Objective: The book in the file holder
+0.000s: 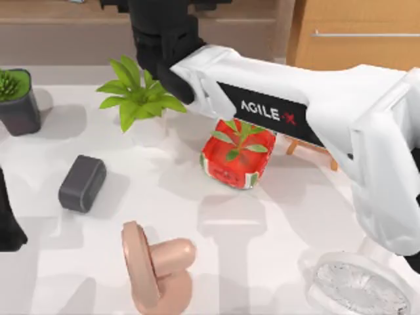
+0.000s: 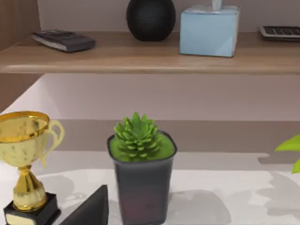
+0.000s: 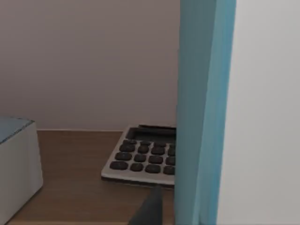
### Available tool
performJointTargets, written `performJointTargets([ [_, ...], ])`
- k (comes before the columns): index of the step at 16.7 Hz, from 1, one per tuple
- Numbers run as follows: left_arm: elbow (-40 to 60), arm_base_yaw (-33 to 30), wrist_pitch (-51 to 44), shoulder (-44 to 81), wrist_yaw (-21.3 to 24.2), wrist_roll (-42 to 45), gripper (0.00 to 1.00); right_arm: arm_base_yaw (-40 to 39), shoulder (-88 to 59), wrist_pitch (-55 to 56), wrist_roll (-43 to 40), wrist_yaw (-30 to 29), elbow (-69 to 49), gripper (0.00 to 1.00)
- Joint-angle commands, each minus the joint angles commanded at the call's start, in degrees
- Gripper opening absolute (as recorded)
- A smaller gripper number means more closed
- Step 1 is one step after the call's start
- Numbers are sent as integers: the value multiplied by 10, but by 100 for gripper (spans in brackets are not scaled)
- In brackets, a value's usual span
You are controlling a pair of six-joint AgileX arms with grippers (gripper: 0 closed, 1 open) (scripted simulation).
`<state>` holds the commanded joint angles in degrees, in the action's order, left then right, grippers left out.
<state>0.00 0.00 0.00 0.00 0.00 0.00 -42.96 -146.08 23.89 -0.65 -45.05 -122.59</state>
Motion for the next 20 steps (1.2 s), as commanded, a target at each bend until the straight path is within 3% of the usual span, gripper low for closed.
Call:
performJointTargets([
  [6, 0, 0, 0, 0, 0, 0, 100, 0, 0, 0, 0, 0, 0, 2],
  [20, 0, 0, 0, 0, 0, 0, 100, -2, 8, -27, 1, 0, -20, 0],
])
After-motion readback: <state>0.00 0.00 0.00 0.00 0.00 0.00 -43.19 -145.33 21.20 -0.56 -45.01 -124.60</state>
